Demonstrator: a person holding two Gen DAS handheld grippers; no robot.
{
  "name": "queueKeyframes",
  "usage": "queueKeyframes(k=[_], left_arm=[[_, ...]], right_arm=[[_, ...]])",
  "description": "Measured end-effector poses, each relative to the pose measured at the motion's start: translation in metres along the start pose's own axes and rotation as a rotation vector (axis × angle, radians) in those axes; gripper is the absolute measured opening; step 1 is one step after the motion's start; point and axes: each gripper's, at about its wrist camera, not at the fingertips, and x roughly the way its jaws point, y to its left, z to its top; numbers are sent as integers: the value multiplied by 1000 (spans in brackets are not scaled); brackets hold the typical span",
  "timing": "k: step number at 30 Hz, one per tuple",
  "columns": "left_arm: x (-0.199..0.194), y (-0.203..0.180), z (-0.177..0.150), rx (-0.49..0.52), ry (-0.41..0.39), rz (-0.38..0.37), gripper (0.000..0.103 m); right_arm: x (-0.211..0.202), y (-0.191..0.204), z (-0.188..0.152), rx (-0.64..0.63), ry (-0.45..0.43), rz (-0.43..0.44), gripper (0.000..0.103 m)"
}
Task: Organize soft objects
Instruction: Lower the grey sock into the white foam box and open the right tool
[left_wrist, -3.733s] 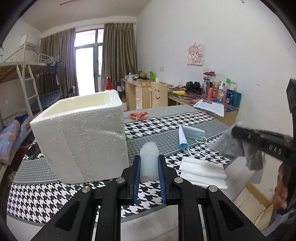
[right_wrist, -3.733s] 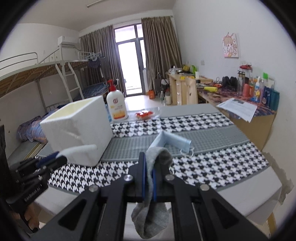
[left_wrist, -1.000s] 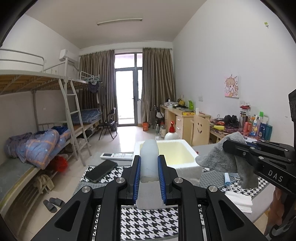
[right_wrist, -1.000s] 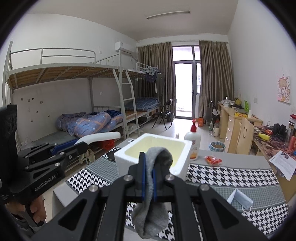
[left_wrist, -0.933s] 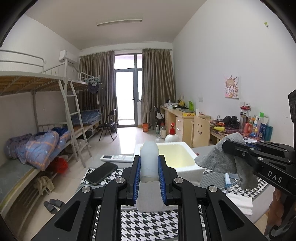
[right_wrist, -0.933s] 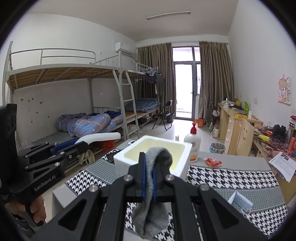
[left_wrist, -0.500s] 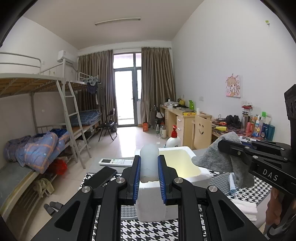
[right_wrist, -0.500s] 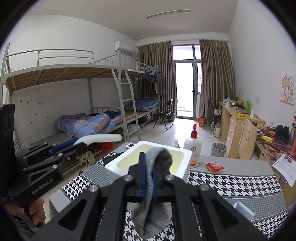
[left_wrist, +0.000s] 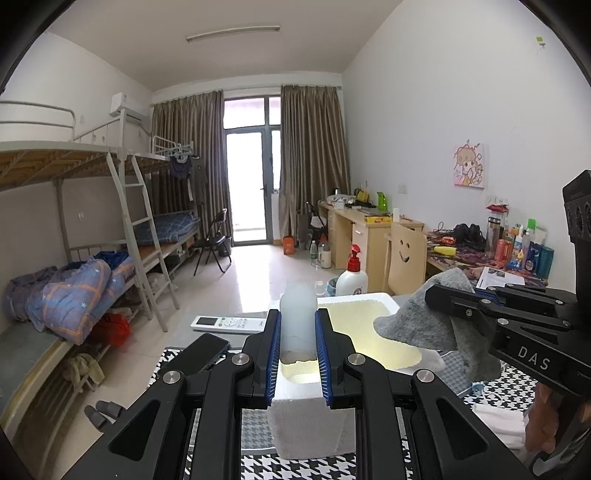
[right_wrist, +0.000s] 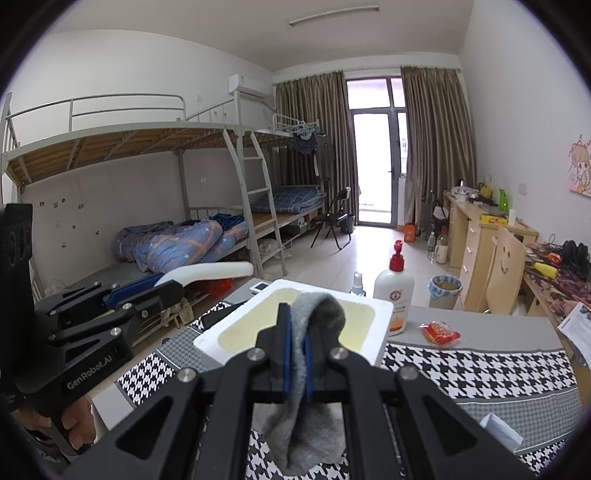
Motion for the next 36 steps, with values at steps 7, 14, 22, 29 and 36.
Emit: queueKeyframes(k=[7,14,22,29,36], left_arm=[[6,10,-3,-27,8,43,20],[15,17,-6,-42,24,44,20],[19,20,-5,-43,22,41,20],[22,22,-5,-48,25,44,20],[28,24,-4,-56,32,52,20]], right_arm=[[26,10,5,-20,46,40,9],[41,7,8,-13,71,37,9],[55,9,8,-20,102,28,9],[60,7,9,-9,119,22,56],[45,7,10,-33,51,12,91]])
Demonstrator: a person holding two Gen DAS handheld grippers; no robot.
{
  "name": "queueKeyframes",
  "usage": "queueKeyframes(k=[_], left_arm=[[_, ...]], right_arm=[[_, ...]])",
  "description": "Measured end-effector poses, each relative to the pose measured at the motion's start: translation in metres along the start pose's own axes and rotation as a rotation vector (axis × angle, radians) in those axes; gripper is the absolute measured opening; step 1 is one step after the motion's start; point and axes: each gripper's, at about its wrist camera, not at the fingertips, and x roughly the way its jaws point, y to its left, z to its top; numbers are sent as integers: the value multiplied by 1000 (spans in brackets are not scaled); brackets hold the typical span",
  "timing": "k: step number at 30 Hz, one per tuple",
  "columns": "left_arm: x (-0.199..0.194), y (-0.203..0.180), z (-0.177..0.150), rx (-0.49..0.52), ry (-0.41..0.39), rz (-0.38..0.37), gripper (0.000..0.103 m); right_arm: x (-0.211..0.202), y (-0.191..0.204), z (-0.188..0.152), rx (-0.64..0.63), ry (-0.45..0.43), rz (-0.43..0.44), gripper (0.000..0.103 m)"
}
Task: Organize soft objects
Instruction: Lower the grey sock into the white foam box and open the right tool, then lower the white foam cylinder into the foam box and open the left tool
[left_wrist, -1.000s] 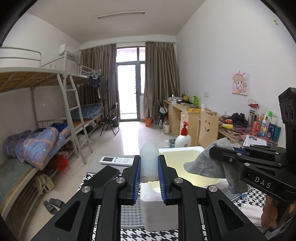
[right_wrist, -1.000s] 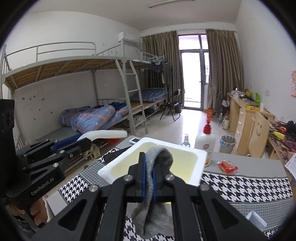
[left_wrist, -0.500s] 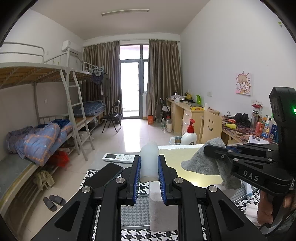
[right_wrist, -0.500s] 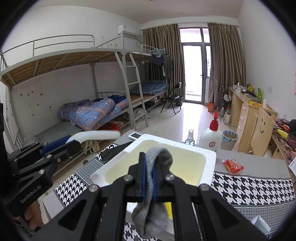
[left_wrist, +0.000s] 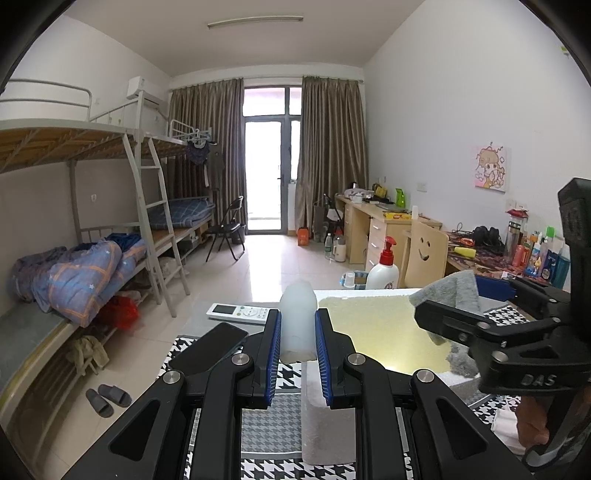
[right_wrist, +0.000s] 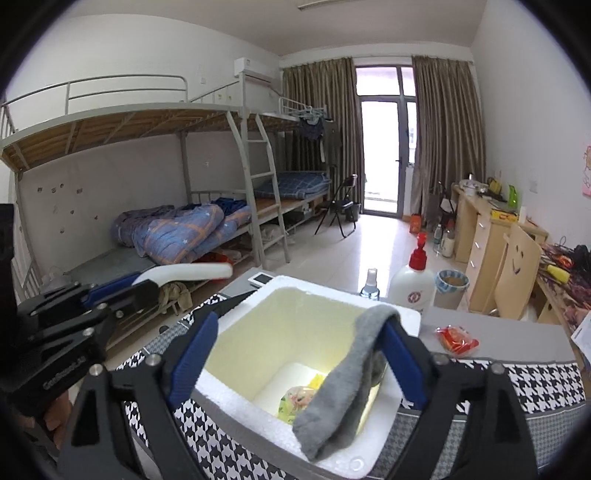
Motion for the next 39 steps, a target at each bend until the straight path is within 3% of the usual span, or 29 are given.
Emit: queueKeyframes(k=[19,31,39], left_arm=[[1,-4,-3,16,3,-11,20],[12,-19,0,33,21,-58,20],[22,-39,4,55,28,-122,20]], right_arm=[[-1,-2,-4,-31,14,-4,97],[-11,-11,-8,-29,-5,-20,97],[-26,-22,-16,-22,-20,-77,97]])
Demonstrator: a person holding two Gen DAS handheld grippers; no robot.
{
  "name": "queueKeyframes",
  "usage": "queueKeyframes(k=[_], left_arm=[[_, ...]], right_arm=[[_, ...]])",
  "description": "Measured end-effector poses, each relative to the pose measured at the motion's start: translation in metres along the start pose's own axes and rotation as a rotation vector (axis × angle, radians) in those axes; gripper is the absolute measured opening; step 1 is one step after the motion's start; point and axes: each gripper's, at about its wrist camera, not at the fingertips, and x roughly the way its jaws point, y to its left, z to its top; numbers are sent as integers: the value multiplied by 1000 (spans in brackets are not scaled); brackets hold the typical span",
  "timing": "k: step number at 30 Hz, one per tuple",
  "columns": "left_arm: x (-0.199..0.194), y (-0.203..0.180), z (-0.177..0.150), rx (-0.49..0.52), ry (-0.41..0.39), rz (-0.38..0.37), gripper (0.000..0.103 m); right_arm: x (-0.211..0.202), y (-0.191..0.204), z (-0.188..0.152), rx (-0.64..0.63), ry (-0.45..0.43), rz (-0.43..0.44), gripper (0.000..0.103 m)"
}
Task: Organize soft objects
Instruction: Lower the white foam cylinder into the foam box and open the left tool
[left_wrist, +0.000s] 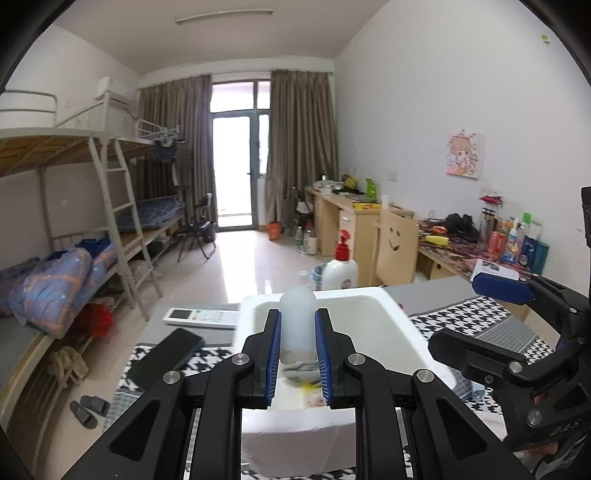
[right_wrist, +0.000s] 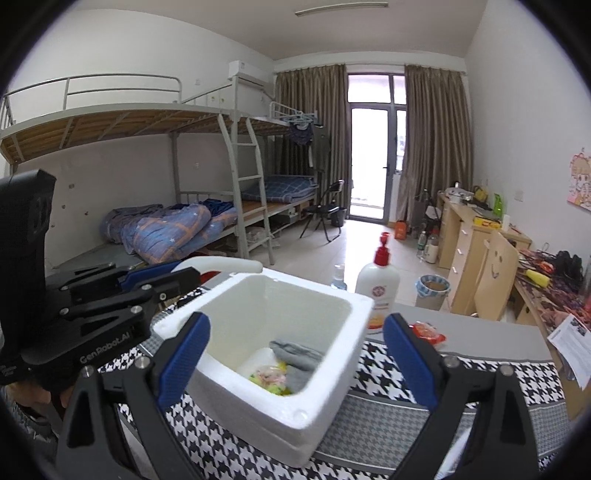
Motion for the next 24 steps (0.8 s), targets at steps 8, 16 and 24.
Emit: queueKeyframes(k=[8,16,24], left_arm=[[15,-17,2,8,30,-68,20],[23,-16,4,6,53,-56,21],[26,-14,7,7,36,-32,75]], right_arm=[[-17,-19,-7,35,-10,-73,97],[-20,-28,-15,62,0,-98,97],[-29,-30,-20,83,-6,-127,97]])
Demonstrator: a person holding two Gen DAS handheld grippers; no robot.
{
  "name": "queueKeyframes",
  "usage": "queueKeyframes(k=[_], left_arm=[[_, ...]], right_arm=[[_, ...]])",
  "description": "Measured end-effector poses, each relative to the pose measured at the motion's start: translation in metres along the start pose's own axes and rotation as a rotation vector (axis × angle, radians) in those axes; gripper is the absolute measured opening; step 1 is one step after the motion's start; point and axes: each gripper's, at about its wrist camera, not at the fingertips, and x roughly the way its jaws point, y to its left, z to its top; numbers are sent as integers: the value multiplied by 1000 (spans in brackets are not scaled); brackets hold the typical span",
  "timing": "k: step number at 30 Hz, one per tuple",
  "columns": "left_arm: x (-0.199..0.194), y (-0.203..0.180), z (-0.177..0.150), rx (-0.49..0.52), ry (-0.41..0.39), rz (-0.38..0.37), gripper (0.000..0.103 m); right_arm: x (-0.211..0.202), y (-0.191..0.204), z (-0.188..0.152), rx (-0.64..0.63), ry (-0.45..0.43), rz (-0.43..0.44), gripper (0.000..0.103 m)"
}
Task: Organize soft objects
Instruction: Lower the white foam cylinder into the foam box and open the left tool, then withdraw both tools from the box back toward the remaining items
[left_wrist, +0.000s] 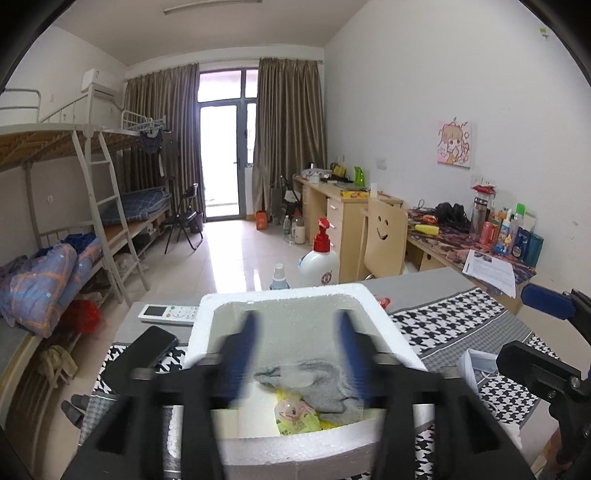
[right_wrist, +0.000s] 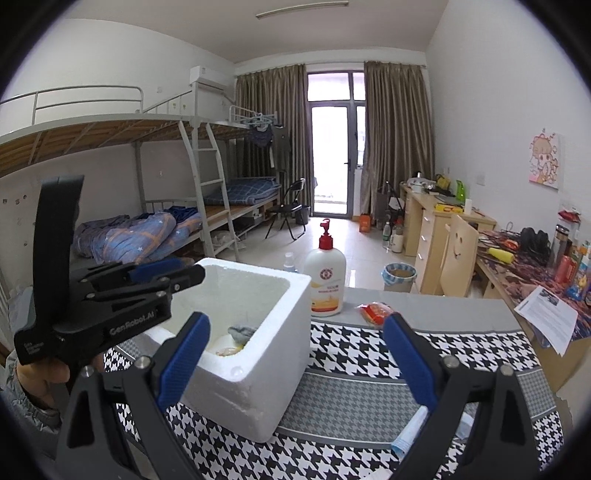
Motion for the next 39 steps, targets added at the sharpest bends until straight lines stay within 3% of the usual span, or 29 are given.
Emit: queueKeyframes(k=[1,3,12,28,39], left_arm=[[-2,0,0,3,-13,8,94],[-11,-2,0,10,-61,28,102],[-29,-9,0,4,-73,35,102],[-97,-40,-25,-17,-116,124,102],[-126,-50,-41,-3,-153,100,102]], right_arm=[[-1,0,-1,3,0,-2,97],[-3,-2,-1,7,-1,-12,97],[-20,-9,-7,16,-7,-16,97],[-81,-26,-32,14,-72,40,97],[-104,-23,-50,30,-91,28,97]])
